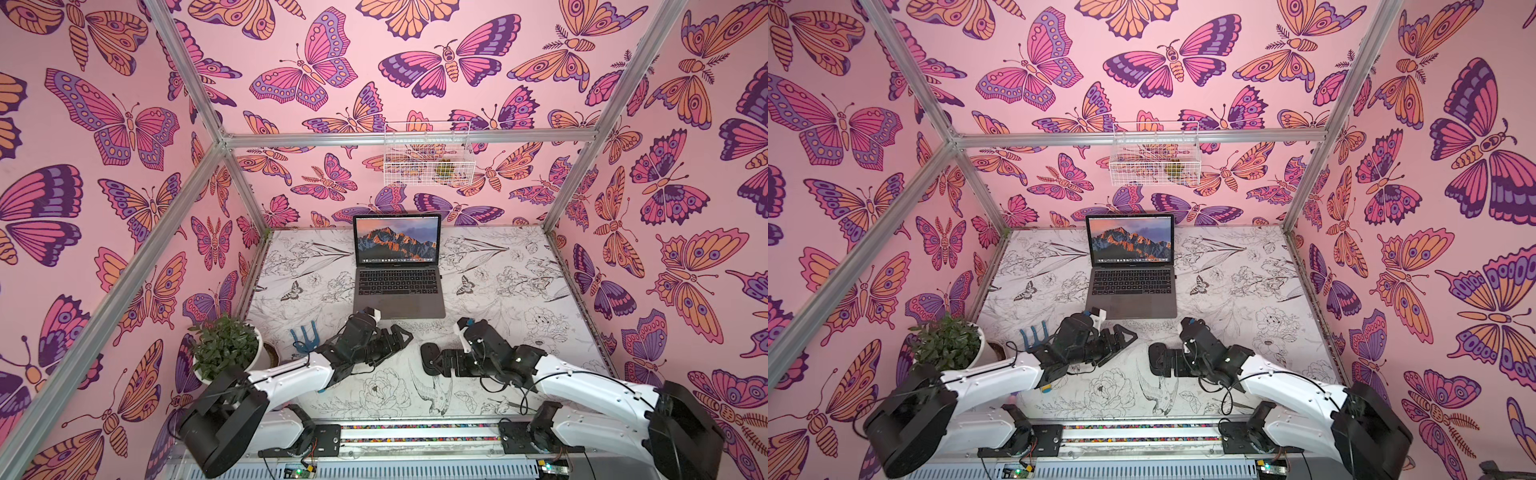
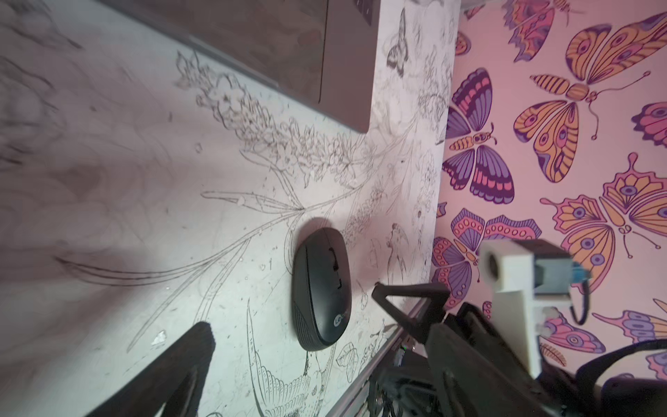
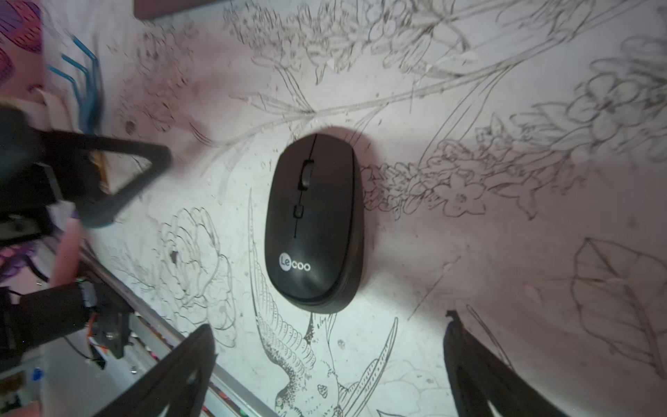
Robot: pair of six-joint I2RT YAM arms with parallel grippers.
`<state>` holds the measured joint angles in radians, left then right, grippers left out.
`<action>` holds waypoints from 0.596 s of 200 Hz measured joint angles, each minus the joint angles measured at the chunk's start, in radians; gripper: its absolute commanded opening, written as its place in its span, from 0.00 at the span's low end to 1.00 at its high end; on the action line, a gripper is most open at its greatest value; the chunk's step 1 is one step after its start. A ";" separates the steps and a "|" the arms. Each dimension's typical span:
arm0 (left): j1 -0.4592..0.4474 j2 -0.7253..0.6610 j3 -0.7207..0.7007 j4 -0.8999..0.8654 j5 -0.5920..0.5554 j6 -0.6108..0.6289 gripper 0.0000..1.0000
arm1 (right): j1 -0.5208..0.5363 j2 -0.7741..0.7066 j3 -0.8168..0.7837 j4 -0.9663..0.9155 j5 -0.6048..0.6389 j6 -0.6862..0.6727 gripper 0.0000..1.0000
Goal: Insert the wireless mouse receiver into the laptop
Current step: Adjust the mouse at the center of the board, then pick up the mouse from the center of the board.
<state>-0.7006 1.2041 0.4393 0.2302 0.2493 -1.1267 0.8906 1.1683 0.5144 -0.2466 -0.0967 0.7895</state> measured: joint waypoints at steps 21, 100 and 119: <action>0.002 -0.072 0.000 -0.076 -0.085 0.008 0.97 | 0.085 0.124 0.088 -0.047 0.065 0.007 0.98; 0.008 -0.207 -0.066 -0.206 -0.219 0.011 0.98 | 0.150 0.429 0.366 -0.218 0.255 0.025 0.94; 0.008 -0.221 -0.076 -0.214 -0.231 0.011 0.98 | 0.153 0.452 0.370 -0.249 0.276 0.027 0.90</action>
<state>-0.6922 0.9833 0.3637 0.0166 0.0181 -1.1160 1.0435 1.6203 0.8848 -0.4953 0.1795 0.8165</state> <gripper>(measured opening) 0.979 0.919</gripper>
